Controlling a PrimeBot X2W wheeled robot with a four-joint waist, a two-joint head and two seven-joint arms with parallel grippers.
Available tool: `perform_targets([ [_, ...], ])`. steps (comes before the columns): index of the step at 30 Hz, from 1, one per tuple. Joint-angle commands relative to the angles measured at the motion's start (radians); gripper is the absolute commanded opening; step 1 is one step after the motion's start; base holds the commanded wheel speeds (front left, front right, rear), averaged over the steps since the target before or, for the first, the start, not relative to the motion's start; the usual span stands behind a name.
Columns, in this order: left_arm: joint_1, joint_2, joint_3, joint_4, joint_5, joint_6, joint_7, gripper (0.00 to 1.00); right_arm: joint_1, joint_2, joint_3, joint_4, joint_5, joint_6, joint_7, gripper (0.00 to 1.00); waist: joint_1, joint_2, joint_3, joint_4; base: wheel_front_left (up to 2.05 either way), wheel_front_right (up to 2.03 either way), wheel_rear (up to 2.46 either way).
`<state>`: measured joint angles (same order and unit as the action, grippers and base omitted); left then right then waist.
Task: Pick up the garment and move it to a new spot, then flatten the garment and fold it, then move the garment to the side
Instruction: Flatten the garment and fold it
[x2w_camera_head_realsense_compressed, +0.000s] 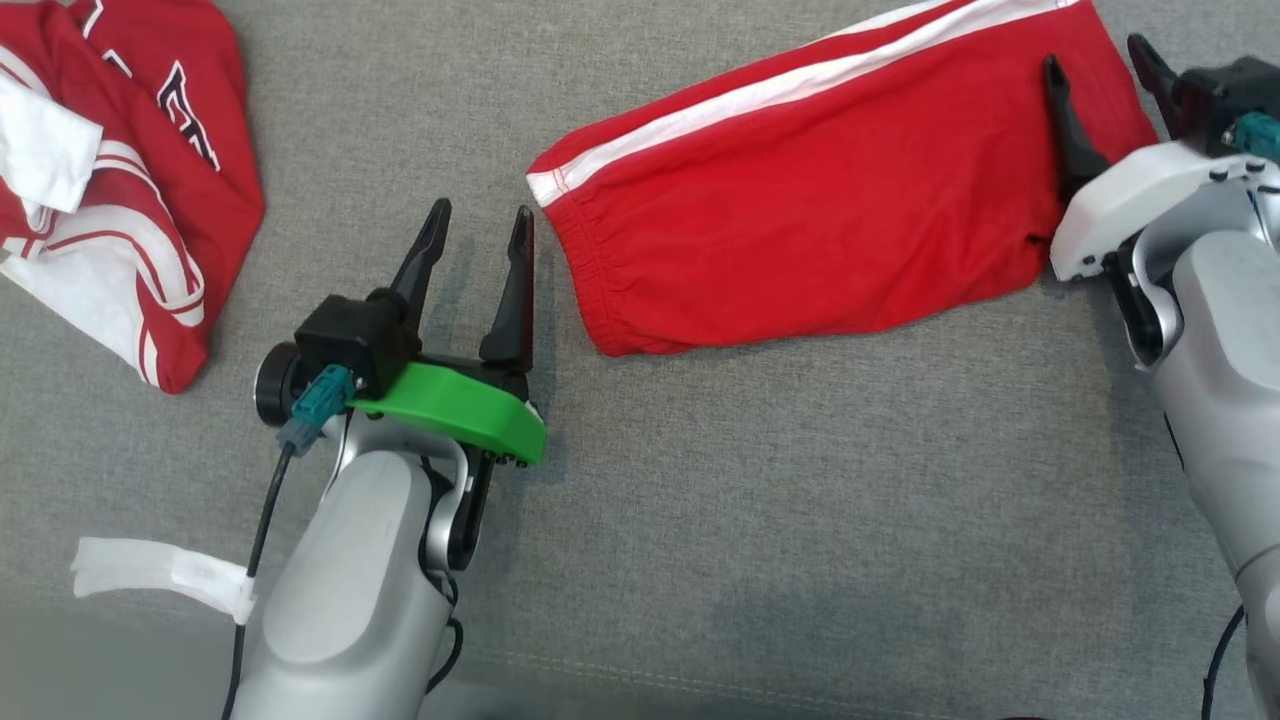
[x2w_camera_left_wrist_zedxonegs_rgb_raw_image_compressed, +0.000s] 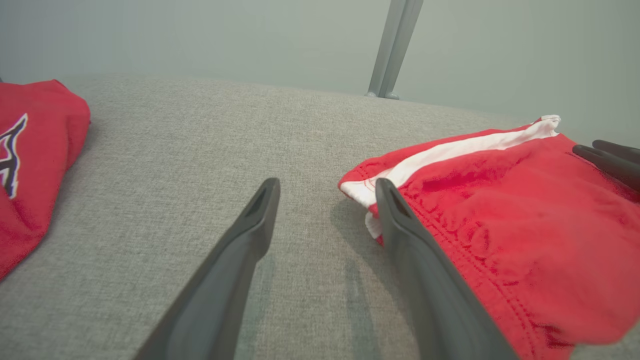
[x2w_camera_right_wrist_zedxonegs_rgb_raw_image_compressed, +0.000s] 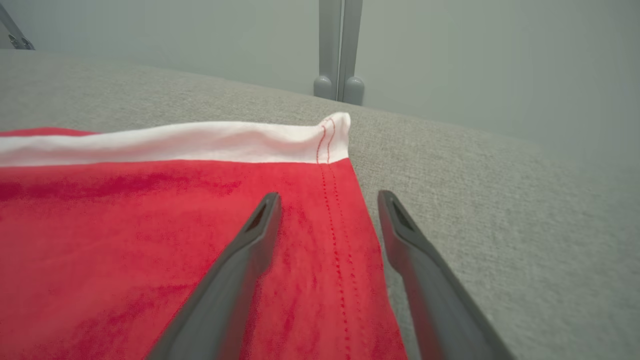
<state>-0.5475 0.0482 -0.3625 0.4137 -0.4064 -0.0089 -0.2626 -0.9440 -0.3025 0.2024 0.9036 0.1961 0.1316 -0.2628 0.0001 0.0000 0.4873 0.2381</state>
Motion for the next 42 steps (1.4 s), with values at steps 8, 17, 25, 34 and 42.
perform_targets([
  [8,0.07,0.005,0.003,-0.01,0.037,-0.028,-0.003,1.0,0.114,0.005,-0.042,0.038,0.061,-0.002,-0.003,1.0,-0.0001,0.0,-0.067,-0.011,0.0,0.0,0.0],
  [17,0.091,0.004,0.011,-0.01,0.064,-0.043,-0.003,1.0,0.149,0.045,0.008,0.145,0.13,-0.001,0.002,0.33,-0.0001,0.0,-0.094,0.006,0.0,0.0,0.0],
  [25,0.122,0.004,0.023,0.002,0.088,-0.046,-0.003,1.0,0.17,0.031,-0.008,0.137,0.206,-0.002,0.0,0.0,-0.0001,0.0,-0.14,0.0,0.0,0.0,0.0],
  [34,0.205,0.005,0.071,0.04,0.138,-0.053,-0.003,1.0,0.331,0.082,-0.139,0.014,0.231,-0.002,-0.001,0.0,-0.0001,0.0,-0.28,-0.066,0.0,0.0,0.0],
  [42,0.305,0.004,0.153,0.058,0.163,-0.063,-0.003,1.0,0.507,0.151,-0.237,-0.06,0.202,-0.002,-0.002,0.0,-0.0001,0.0,-0.388,-0.158,0.0,0.0,0.0],
])
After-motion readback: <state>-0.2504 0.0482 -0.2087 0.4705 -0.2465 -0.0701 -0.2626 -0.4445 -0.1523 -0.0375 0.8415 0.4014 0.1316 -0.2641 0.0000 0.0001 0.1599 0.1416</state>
